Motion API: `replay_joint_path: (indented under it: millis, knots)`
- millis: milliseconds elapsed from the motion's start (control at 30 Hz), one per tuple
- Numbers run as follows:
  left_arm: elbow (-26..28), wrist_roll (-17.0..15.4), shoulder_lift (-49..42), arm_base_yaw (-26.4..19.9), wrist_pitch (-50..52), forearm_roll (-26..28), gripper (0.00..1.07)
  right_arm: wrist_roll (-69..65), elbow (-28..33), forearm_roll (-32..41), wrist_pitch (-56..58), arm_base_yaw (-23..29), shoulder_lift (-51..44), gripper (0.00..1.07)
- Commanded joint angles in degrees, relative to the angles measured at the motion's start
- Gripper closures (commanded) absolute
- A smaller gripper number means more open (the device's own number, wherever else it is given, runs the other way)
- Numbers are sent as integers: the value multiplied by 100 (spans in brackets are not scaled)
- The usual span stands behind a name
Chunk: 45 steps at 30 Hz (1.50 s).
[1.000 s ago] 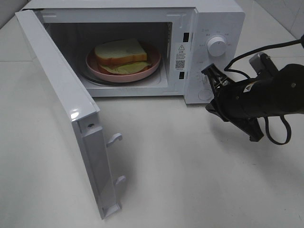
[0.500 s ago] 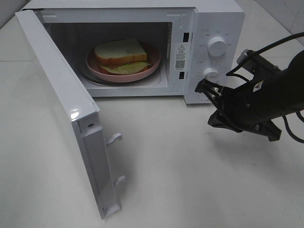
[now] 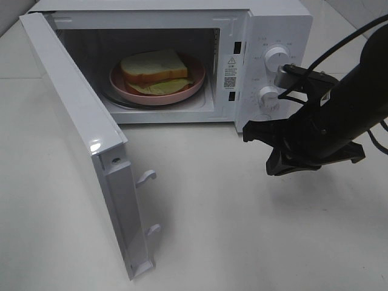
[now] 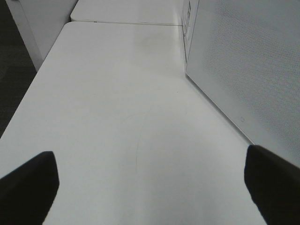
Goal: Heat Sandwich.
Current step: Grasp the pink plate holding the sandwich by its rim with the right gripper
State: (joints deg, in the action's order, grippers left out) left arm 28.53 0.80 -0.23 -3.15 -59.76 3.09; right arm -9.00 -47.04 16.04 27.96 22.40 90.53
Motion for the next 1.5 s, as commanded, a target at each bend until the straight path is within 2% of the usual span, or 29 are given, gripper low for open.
replay_joint_path:
  millis: [33, 233, 500, 733, 900, 1000, 1067, 1167, 1200, 1500]
  knots:
    - [-17, -6, -160, -17, 46, 52, 5, 802, -201, -52, 567, -23, -69, 96]
    - [-17, -6, -160, -17, 46, 52, 5, 1805, -401, -160, 1077, -23, -69, 95]
    - [-17, -6, -160, -17, 46, 52, 5, 3174, -825, -928, 1713, -23, -69, 93]
    - [-17, -6, -160, -17, 46, 52, 5, 3650, -985, -1123, 1833, -23, -69, 92]
    - [-17, -6, -160, -17, 46, 52, 5, 4584, -985, -1123, 1914, -23, -69, 89]
    - [-17, -6, -160, -17, 46, 52, 5, 5626, -985, -1123, 2091, -23, -69, 85]
    - [-17, -6, -160, -17, 46, 52, 5, 5833, -985, -1123, 2114, -23, -69, 84]
    - [-17, -6, -160, -17, 46, 52, 5, 6612, -985, -1123, 2143, -23, -69, 75]
    - [-17, -6, -160, -17, 46, 52, 5, 6612, -985, -1123, 2143, -23, -69, 75]
    - [-17, -6, -160, -17, 46, 52, 5, 6927, -985, -1152, 2114, -23, -74, 52]
